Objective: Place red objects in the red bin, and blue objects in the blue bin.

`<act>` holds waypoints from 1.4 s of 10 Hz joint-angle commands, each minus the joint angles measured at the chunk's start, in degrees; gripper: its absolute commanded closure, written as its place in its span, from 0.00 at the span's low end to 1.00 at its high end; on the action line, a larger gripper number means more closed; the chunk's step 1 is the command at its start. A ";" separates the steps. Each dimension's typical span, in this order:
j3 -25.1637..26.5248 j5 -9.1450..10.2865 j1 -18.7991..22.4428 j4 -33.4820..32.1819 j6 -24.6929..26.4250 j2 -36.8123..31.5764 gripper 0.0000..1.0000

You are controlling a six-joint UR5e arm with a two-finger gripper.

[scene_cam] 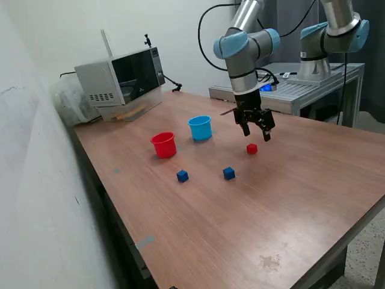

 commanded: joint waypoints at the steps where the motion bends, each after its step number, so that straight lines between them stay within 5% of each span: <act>1: -0.02 -0.23 -0.05 -1.75 -0.22 1.85 0.00; 5: -0.02 -1.54 -1.80 -1.66 -0.30 2.03 0.00; 6: 0.07 -1.63 -2.16 -1.66 -0.39 2.21 1.00; 14: -1.15 -4.01 -1.72 -0.88 -0.48 0.29 1.00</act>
